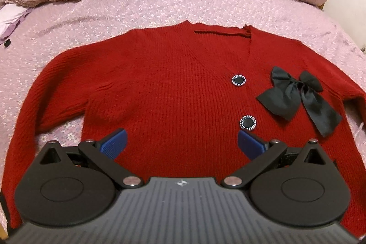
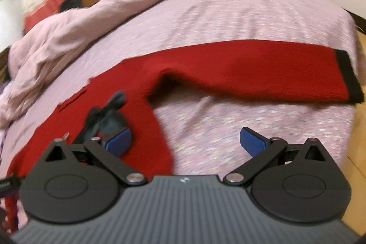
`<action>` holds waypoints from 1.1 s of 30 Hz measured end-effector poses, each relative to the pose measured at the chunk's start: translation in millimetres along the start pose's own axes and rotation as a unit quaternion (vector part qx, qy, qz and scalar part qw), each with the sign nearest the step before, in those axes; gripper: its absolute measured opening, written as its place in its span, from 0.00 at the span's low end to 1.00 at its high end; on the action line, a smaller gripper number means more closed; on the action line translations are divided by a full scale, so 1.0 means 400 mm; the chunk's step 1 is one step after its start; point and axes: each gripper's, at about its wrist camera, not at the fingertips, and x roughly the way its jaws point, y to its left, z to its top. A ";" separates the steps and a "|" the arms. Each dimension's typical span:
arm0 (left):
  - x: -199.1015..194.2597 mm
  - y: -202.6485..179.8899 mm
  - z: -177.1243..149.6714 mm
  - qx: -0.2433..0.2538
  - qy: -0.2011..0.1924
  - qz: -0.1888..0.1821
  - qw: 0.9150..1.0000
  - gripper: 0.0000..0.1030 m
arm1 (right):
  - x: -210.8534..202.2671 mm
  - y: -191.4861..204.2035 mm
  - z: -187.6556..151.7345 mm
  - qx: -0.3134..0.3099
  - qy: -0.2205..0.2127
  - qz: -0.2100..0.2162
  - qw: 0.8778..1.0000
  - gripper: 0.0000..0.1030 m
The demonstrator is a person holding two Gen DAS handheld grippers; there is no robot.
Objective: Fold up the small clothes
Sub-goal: 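Reach the right gripper to the sleeve's black cuff and close on it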
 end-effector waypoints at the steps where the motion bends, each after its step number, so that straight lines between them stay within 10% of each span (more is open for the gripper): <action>1: 0.011 -0.004 0.005 -0.001 0.003 0.001 1.000 1.00 | 0.008 -0.024 0.008 0.015 -0.002 -0.009 1.000 1.00; 33: 0.175 -0.050 0.016 0.011 0.039 0.017 0.999 1.00 | 0.172 -0.302 0.045 0.286 -0.064 -0.008 0.956 1.00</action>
